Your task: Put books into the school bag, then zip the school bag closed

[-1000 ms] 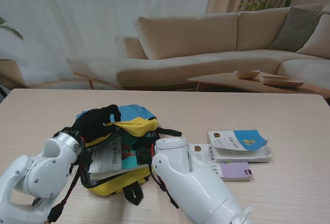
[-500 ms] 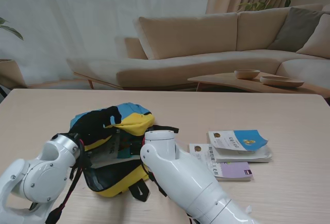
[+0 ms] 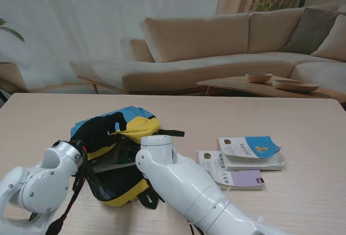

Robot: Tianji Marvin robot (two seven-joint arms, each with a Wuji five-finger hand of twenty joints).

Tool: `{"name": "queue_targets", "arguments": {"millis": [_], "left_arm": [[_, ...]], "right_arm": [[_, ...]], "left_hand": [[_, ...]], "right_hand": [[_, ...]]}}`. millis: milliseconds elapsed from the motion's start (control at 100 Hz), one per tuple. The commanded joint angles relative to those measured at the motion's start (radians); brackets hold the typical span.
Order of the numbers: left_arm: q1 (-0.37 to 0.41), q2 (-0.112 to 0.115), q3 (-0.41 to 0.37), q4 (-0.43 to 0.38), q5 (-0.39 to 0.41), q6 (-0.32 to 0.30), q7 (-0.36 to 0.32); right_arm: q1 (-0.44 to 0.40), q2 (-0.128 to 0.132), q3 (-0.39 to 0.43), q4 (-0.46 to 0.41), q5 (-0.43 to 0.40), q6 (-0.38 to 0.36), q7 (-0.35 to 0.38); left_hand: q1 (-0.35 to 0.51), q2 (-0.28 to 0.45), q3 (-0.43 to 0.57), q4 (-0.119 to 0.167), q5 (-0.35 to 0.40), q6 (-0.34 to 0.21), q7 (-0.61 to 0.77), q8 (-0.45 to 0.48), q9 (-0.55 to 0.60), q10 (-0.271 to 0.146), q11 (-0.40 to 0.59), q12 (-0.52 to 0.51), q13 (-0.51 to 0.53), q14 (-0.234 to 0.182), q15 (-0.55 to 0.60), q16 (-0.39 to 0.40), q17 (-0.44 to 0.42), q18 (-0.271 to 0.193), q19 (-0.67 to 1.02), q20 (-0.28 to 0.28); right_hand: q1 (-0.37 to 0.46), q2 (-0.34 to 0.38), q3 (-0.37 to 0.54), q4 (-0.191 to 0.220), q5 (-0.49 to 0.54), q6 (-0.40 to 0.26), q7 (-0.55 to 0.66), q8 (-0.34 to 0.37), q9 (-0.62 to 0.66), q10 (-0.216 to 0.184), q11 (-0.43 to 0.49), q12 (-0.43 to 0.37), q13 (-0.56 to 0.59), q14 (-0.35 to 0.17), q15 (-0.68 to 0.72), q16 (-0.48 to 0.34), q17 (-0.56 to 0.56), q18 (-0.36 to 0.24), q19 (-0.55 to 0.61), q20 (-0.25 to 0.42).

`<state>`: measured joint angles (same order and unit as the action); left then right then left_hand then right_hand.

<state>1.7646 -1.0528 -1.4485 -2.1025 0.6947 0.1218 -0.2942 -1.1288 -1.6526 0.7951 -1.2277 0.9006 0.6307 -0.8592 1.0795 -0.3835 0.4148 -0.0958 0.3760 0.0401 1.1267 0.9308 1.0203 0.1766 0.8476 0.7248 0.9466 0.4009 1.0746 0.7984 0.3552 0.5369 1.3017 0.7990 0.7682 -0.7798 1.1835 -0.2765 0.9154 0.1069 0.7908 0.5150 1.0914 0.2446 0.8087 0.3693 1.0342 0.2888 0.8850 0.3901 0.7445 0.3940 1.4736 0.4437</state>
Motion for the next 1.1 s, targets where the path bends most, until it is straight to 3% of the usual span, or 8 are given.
{"name": "queue_targets", "arguments": {"millis": [0,340,460,480,520,680,970,1090], "left_arm": [[0.006,-0.003,-0.002,-0.017,-0.003,0.004,-0.02],[0.006,-0.004,0.0,-0.012,-0.004,0.006,-0.014],[0.007,-0.005,0.0,-0.011,-0.007,0.005,-0.01],[0.007,-0.005,0.0,-0.01,-0.007,0.004,-0.009],[0.007,-0.005,0.0,-0.01,-0.007,0.003,-0.009],[0.006,-0.005,0.0,-0.007,-0.012,-0.001,-0.008],[0.002,-0.005,-0.001,-0.001,-0.014,-0.004,-0.005],[-0.001,-0.006,0.001,0.004,-0.011,-0.006,-0.002]], "right_arm": [[-0.003,-0.019,-0.006,-0.01,-0.009,-0.01,0.026],[-0.015,-0.027,-0.014,0.005,-0.122,-0.005,0.072],[-0.016,-0.024,-0.014,0.006,-0.159,0.002,0.098],[-0.017,-0.023,-0.013,0.005,-0.165,0.004,0.101],[-0.018,-0.023,-0.012,0.005,-0.181,0.011,0.108],[-0.021,-0.018,-0.012,-0.003,-0.243,0.027,0.135],[-0.041,0.003,-0.012,-0.054,-0.328,0.034,0.167],[-0.055,0.018,-0.011,-0.086,-0.349,0.029,0.181]], "left_hand": [[0.074,0.055,0.004,-0.004,-0.04,-0.011,0.033,0.014,0.026,-0.04,0.065,0.026,-0.008,0.036,0.01,0.006,-0.016,0.037,0.026,0.02],[0.077,0.056,-0.001,-0.002,-0.041,-0.01,0.032,0.016,0.026,-0.041,0.065,0.026,-0.008,0.037,0.01,0.007,-0.017,0.038,0.025,0.02],[0.078,0.056,-0.002,-0.002,-0.041,-0.01,0.032,0.017,0.027,-0.04,0.065,0.026,-0.007,0.037,0.01,0.008,-0.016,0.038,0.026,0.021],[0.077,0.055,-0.002,-0.002,-0.041,-0.01,0.031,0.017,0.027,-0.039,0.065,0.026,-0.007,0.038,0.01,0.008,-0.015,0.038,0.026,0.021],[0.078,0.056,-0.002,-0.002,-0.04,-0.009,0.031,0.017,0.027,-0.04,0.065,0.026,-0.006,0.037,0.01,0.008,-0.015,0.038,0.026,0.021],[0.078,0.056,-0.004,-0.002,-0.04,-0.009,0.031,0.018,0.027,-0.042,0.065,0.026,-0.005,0.037,0.01,0.008,-0.014,0.038,0.027,0.022],[0.08,0.056,-0.005,-0.001,-0.04,-0.009,0.03,0.018,0.027,-0.041,0.065,0.026,-0.004,0.036,0.011,0.008,-0.014,0.039,0.026,0.022],[0.08,0.057,-0.006,-0.001,-0.041,-0.009,0.03,0.018,0.027,-0.041,0.065,0.026,-0.004,0.037,0.011,0.008,-0.013,0.039,0.026,0.022]], "right_hand": [[0.084,0.112,0.064,0.018,0.058,-0.159,0.162,-0.027,-0.005,-0.024,-0.024,-0.034,0.017,-0.018,-0.034,-0.018,0.004,-0.023,-0.006,-0.026],[0.052,0.125,0.017,0.036,-0.095,-0.04,0.004,-0.292,-0.144,-0.021,-0.241,-0.061,-0.1,-0.059,-0.379,-0.118,-0.09,-0.03,-0.2,-0.144],[-0.027,0.096,0.033,0.087,-0.152,0.009,-0.114,-0.29,-0.275,-0.011,-0.216,-0.046,-0.182,-0.061,-0.448,-0.124,-0.153,-0.047,-0.242,-0.146],[-0.055,0.093,0.053,0.135,-0.155,0.022,-0.186,-0.22,-0.304,-0.007,-0.213,-0.048,-0.203,-0.061,-0.466,-0.125,-0.166,-0.05,-0.255,-0.141],[-0.088,0.069,0.073,0.161,-0.182,0.036,-0.225,-0.189,-0.348,-0.002,-0.211,-0.046,-0.235,-0.063,-0.49,-0.132,-0.186,-0.055,-0.272,-0.142],[-0.168,0.001,0.104,0.152,-0.368,0.095,-0.259,-0.211,-0.562,0.017,-0.184,-0.031,-0.374,-0.064,-0.589,-0.169,-0.266,-0.107,-0.351,-0.162],[-0.199,0.026,0.017,0.146,-0.654,0.131,-0.23,-0.348,-0.89,-0.005,-0.163,-0.052,-0.557,-0.116,-0.868,-0.318,-0.455,-0.225,-0.603,-0.254],[-0.2,0.047,0.01,0.149,-0.712,0.125,-0.249,-0.379,-0.927,-0.027,-0.222,-0.085,-0.628,-0.146,-0.89,-0.334,-0.514,-0.261,-0.685,-0.293]]}}
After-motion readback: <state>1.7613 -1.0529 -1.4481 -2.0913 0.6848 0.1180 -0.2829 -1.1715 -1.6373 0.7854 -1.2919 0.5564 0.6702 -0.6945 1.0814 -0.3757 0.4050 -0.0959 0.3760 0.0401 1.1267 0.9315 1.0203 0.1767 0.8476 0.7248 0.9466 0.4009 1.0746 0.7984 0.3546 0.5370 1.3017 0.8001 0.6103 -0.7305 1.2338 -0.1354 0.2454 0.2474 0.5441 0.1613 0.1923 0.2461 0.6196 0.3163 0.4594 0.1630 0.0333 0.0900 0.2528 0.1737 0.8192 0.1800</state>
